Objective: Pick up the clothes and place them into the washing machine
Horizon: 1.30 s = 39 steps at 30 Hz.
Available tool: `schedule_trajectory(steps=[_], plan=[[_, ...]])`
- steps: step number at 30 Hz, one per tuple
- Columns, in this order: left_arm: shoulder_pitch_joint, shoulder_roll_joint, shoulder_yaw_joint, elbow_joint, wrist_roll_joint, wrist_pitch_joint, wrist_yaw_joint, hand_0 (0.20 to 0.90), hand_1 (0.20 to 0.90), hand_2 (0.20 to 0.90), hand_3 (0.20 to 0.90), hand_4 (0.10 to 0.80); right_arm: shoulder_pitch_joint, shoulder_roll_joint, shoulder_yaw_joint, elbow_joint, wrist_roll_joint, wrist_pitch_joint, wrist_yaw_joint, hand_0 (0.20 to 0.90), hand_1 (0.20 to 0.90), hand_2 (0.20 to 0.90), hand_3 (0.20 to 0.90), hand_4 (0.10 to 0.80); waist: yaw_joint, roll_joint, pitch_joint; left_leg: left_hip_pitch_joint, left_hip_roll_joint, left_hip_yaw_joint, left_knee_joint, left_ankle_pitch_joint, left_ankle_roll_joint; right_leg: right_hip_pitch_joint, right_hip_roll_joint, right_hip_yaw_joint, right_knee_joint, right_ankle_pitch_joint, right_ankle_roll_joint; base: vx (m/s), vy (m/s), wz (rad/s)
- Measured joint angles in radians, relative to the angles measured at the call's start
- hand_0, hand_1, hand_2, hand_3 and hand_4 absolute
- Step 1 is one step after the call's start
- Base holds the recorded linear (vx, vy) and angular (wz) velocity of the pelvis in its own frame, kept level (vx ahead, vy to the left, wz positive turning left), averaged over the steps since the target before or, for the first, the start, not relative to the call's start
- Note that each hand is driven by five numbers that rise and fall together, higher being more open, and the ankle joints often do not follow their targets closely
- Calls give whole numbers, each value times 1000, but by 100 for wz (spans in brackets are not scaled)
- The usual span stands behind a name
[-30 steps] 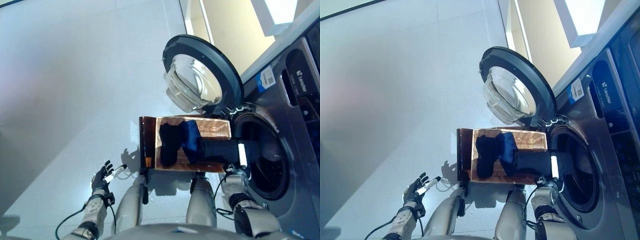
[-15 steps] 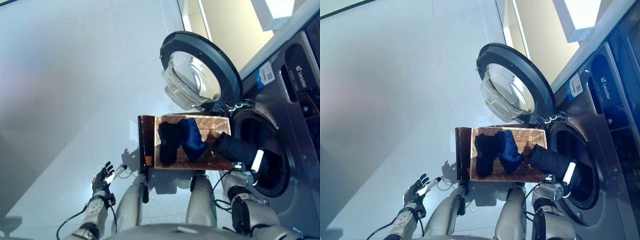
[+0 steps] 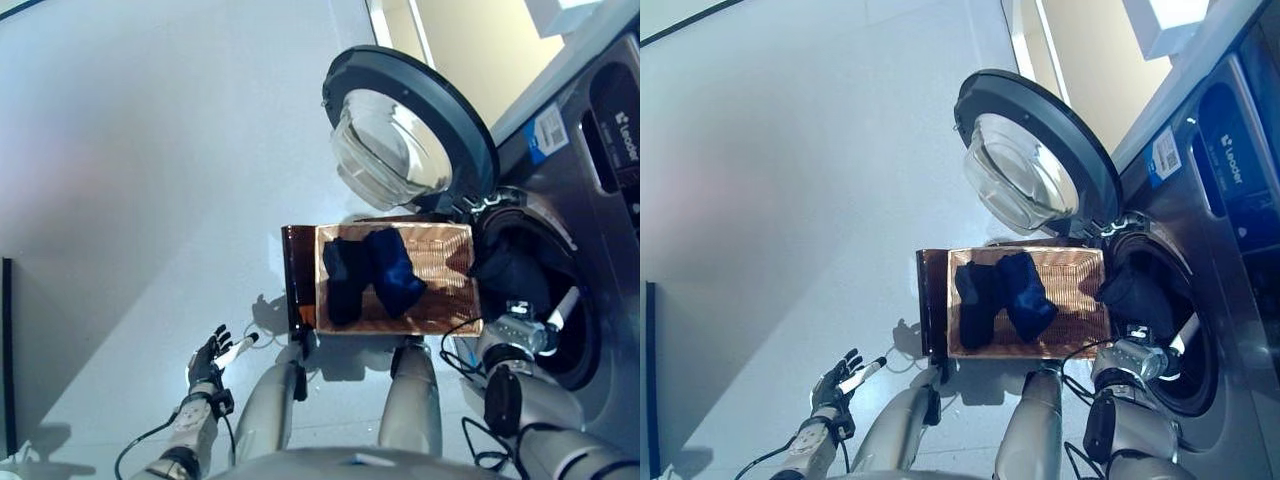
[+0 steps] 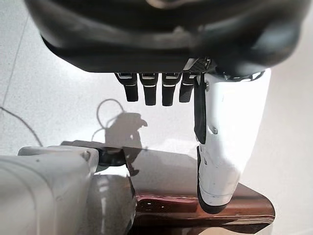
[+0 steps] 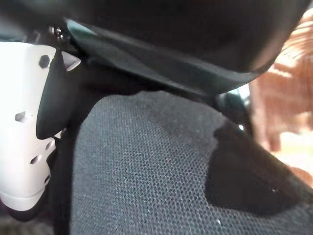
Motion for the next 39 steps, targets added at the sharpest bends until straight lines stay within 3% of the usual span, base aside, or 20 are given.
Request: schedule_trajectory(steps=[17, 25, 33, 39], plan=[[-4, 1, 0, -3, 2, 0, 0, 900, 900, 900, 900, 800, -75, -103, -29, 43, 4, -16, -82, 200, 200, 200, 200, 300, 1, 33, 16, -36, -8, 28, 26, -10, 5, -68, -5, 42, 47, -8, 0, 0, 0, -3], [-4, 3, 0, -9, 7, 0, -1, 900, 900, 900, 900, 800, -79, -110, 24, 52, -36, 3, -76, 200, 200, 200, 200, 300, 0, 23, 28, -111, 4, 25, 188, -80, -6, -125, 1, 67, 166, -62, -26, -17, -29, 0], [-3, 9, 4, -46, 10, 0, -1, 900, 900, 900, 900, 800, -97, -107, 39, 52, -47, 5, -82, 200, 200, 200, 200, 300, 2, -5, 48, -221, 29, 9, 421, -189, -14, -207, 15, 93, 338, -137, -51, -16, -13, 0], [-2, 29, 11, -45, 27, 0, 0, 900, 900, 900, 900, 800, -113, -111, 164, 57, -209, 31, -99, 200, 200, 200, 200, 300, 5, -17, 55, -259, 35, 13, 444, -194, -30, -266, 28, 116, 378, -141, -55, -16, 2, -5]])
